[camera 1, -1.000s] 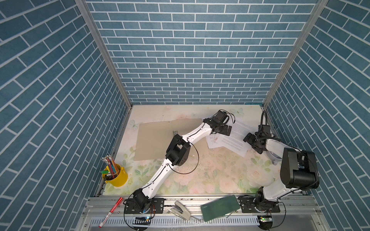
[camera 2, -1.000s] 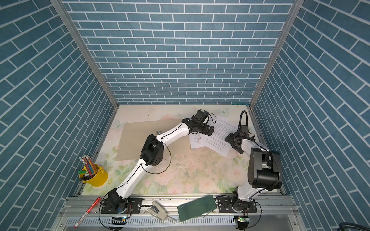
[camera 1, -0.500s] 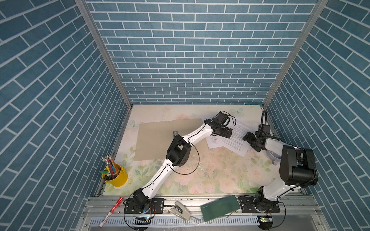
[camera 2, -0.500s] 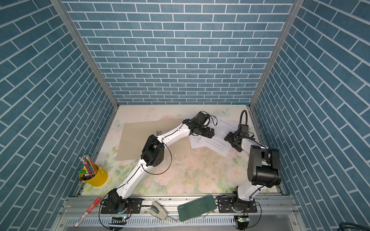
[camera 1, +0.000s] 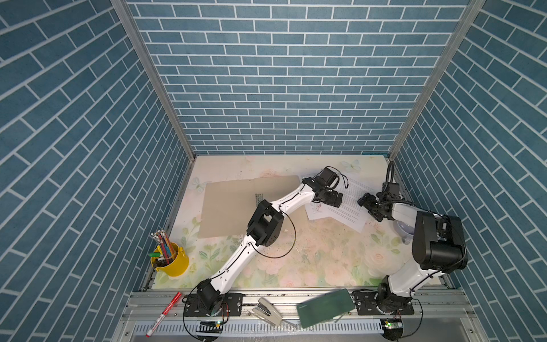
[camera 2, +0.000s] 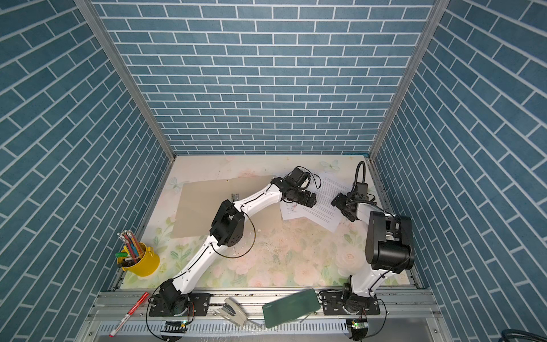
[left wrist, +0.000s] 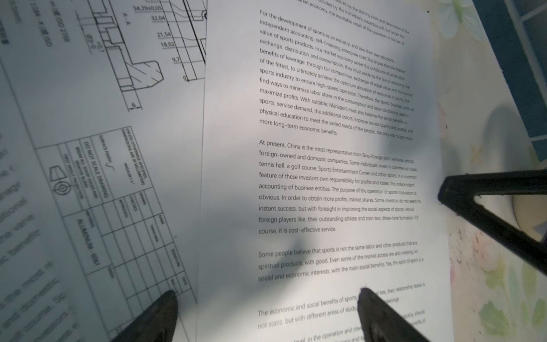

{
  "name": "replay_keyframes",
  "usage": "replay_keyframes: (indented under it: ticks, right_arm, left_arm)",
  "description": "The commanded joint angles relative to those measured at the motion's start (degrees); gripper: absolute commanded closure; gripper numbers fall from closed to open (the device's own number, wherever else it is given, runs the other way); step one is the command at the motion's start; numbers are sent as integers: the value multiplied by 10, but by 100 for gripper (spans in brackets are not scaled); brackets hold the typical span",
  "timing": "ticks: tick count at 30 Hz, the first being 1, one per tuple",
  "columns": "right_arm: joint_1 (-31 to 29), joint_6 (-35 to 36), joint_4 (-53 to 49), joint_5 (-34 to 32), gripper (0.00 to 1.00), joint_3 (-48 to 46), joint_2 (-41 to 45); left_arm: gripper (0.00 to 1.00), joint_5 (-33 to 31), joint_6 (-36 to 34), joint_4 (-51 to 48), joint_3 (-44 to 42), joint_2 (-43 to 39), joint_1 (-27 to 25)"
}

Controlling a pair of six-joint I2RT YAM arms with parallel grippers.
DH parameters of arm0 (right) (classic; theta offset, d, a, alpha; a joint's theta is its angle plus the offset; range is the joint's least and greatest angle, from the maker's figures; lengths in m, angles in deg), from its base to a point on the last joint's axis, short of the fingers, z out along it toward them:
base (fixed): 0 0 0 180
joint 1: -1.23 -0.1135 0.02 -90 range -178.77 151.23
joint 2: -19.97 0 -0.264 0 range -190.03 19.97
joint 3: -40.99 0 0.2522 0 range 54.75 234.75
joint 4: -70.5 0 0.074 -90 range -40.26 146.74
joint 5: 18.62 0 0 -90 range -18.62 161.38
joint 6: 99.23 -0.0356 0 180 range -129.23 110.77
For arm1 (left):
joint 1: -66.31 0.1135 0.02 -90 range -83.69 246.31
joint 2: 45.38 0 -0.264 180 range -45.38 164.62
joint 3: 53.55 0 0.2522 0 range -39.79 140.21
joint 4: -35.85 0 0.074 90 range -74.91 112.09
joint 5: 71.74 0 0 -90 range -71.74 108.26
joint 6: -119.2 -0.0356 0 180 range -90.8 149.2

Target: Put the files into the folder

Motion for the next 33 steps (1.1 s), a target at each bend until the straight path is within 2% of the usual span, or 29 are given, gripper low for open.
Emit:
replay_keyframes:
  ticks: [1,11,22,33]
  right_arm:
    - [0,-21,-42,23,16,-6,-31]
    - [0,-46,-12,54,18,-18,-41]
    - [0,-53,0,72,18,-28,-36]
    - [0,-68,33,108,18,-40,-38]
  left_arm:
    - [5,18,-2,-31,7,25,-1]
    - [7,85,18,-36,-17,6,-2]
    - [7,149,96,77,-107,-40,4]
    - [8,179,137,150,-155,-53,5]
